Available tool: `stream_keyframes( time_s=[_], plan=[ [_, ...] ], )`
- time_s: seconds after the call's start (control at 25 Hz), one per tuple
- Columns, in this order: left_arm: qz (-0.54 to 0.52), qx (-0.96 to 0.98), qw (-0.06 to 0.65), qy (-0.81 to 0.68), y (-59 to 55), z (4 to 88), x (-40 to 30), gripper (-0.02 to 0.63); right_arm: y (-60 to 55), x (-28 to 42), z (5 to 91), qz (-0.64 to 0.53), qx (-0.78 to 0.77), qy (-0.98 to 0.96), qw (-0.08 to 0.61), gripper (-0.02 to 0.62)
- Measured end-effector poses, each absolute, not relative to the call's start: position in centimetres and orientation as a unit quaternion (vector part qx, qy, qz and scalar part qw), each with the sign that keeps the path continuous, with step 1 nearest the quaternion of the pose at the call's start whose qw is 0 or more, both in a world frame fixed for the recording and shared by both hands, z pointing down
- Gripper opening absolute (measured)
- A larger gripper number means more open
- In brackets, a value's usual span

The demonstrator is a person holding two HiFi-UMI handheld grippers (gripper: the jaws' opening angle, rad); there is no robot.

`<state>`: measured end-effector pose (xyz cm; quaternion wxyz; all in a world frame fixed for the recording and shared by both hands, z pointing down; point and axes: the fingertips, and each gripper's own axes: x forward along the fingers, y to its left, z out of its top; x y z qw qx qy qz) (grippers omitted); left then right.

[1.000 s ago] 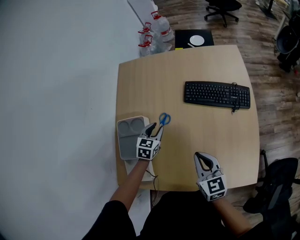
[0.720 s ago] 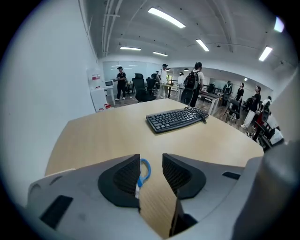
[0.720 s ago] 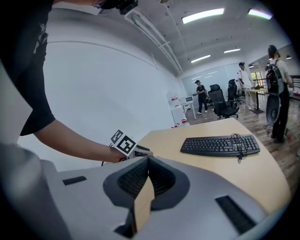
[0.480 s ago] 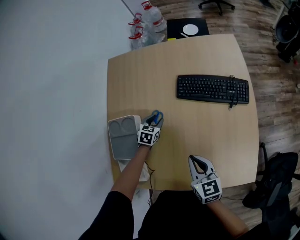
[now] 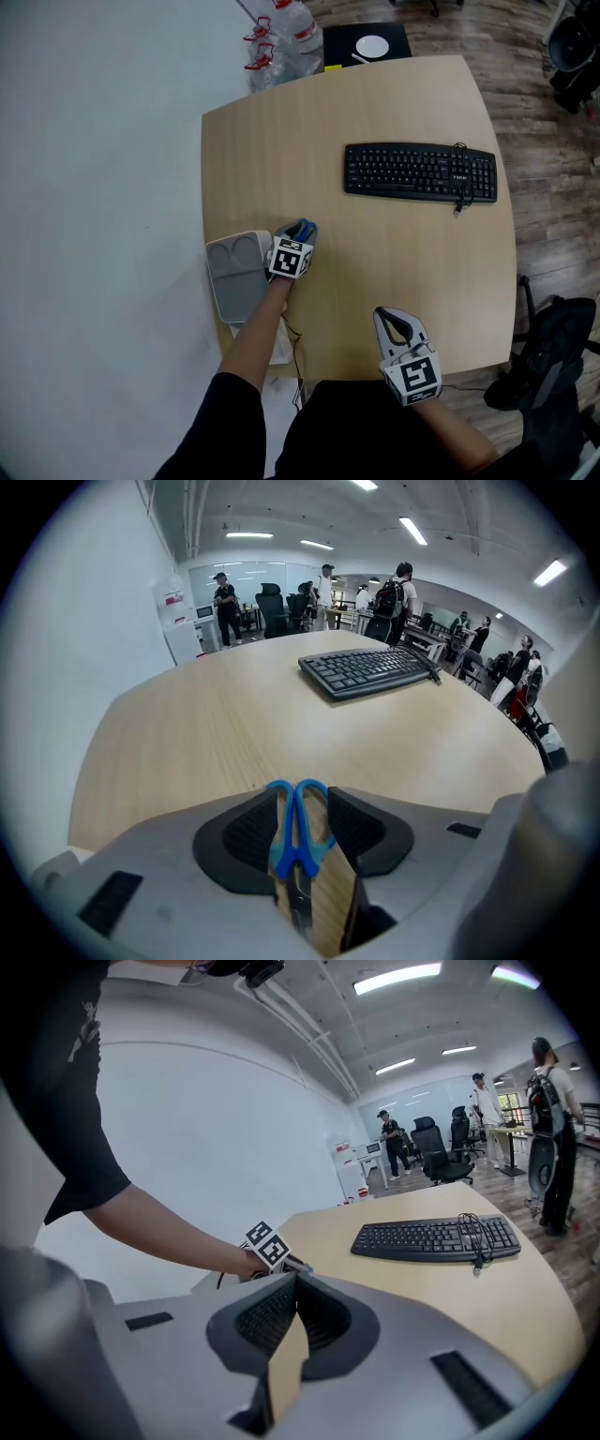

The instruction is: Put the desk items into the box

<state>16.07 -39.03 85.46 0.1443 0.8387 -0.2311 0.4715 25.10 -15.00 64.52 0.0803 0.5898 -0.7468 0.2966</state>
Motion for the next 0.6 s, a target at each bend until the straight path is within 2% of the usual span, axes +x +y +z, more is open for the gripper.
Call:
stream_keyframes(
  time_s=[0.32, 0.6],
  plan=[
    [0.492, 0.831, 0.140, -0.219, -39.7, 86.6, 16.0, 0.144, -15.3, 25.7, 65.3, 0.301, 0.594, -0.741, 0.081, 0.060],
    [0.489, 0.826, 0.178, -0.216, -39.5, 86.7, 16.0, 0.133, -15.4, 27.9, 65.9, 0.301, 0.618, -0.722, 0.083, 0.060]
  ],
)
